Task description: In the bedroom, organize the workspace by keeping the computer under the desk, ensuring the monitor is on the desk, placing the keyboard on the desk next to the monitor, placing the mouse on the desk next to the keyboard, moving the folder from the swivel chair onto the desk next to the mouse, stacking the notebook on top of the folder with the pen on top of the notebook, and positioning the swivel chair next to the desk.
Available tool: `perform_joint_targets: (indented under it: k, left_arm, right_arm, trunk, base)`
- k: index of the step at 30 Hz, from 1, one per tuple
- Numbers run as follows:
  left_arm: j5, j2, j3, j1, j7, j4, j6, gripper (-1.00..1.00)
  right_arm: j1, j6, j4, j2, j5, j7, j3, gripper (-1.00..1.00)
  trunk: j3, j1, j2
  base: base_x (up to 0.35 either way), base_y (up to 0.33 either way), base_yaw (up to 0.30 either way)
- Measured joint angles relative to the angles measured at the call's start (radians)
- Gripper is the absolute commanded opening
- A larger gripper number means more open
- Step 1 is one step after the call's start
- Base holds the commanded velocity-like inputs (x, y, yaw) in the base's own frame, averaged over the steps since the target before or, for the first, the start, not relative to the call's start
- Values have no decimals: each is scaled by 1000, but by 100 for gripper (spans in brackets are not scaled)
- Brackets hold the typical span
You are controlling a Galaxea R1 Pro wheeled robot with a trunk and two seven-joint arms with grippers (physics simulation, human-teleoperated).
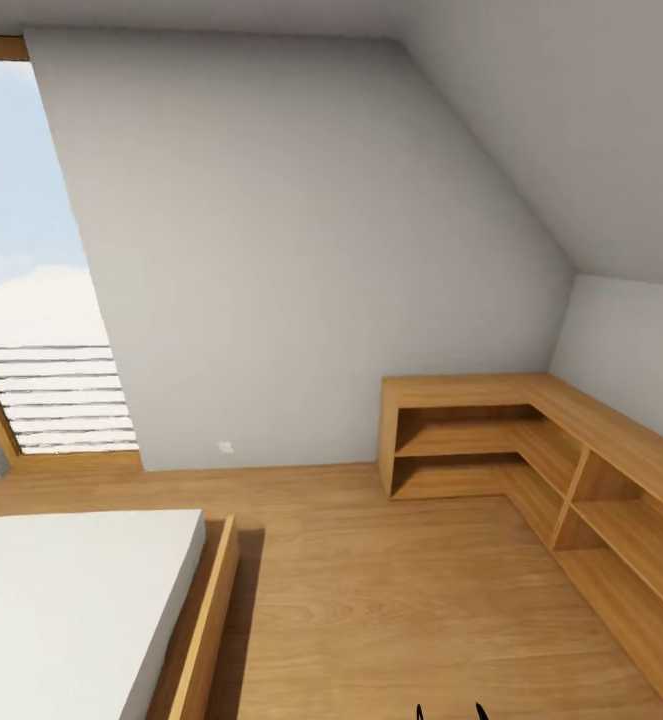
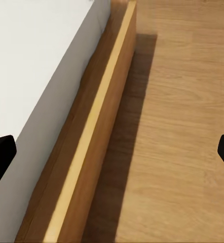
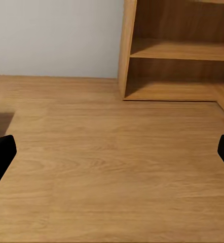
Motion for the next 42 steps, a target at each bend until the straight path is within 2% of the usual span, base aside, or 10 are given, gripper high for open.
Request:
perform_joint_targets:
  k: [42]
  left_arm:
    - [0, -1, 0, 0, 1, 0, 0, 100]
  right_arm:
    - [0, 39, -1, 0, -1, -1, -1, 100]
  trunk:
    - [0, 0, 0]
  base:
    - [322, 0, 0]
